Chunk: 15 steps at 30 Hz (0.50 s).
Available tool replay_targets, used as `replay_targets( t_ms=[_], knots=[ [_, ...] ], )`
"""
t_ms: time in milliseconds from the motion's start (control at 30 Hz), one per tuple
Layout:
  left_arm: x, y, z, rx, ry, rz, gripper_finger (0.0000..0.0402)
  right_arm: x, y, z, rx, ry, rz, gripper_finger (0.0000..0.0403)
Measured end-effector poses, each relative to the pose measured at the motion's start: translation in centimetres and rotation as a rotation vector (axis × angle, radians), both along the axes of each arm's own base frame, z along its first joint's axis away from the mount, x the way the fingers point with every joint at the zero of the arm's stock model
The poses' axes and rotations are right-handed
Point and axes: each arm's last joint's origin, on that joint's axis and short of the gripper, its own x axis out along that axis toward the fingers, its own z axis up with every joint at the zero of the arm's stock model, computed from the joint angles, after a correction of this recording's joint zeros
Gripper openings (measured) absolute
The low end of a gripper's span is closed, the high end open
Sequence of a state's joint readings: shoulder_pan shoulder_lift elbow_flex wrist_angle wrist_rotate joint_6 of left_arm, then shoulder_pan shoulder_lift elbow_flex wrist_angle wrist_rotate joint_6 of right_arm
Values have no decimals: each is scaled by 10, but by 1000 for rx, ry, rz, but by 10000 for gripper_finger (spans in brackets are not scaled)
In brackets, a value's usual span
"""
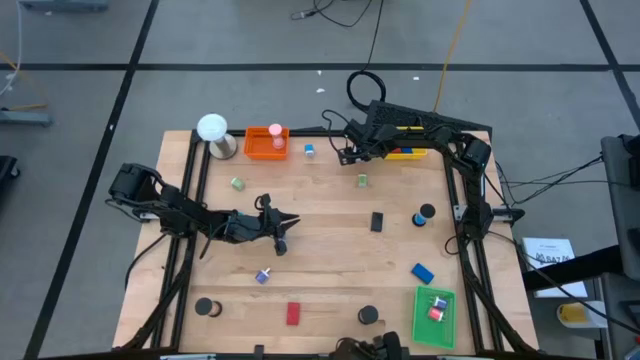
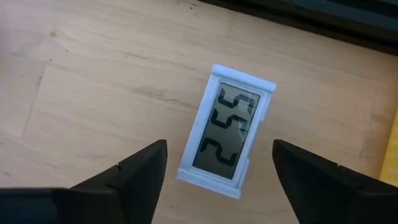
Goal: Pick & Place Office items
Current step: Put the white timer into the yellow basket
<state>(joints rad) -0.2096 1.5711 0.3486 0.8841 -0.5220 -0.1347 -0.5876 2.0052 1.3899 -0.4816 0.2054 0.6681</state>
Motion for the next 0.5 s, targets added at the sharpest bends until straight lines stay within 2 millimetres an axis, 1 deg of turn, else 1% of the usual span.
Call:
replay_targets(
  t_ms=[500],
  knots=[
    [0,0,0,0,0,0,56,0,3,-1,24,12,49,171]
  ],
)
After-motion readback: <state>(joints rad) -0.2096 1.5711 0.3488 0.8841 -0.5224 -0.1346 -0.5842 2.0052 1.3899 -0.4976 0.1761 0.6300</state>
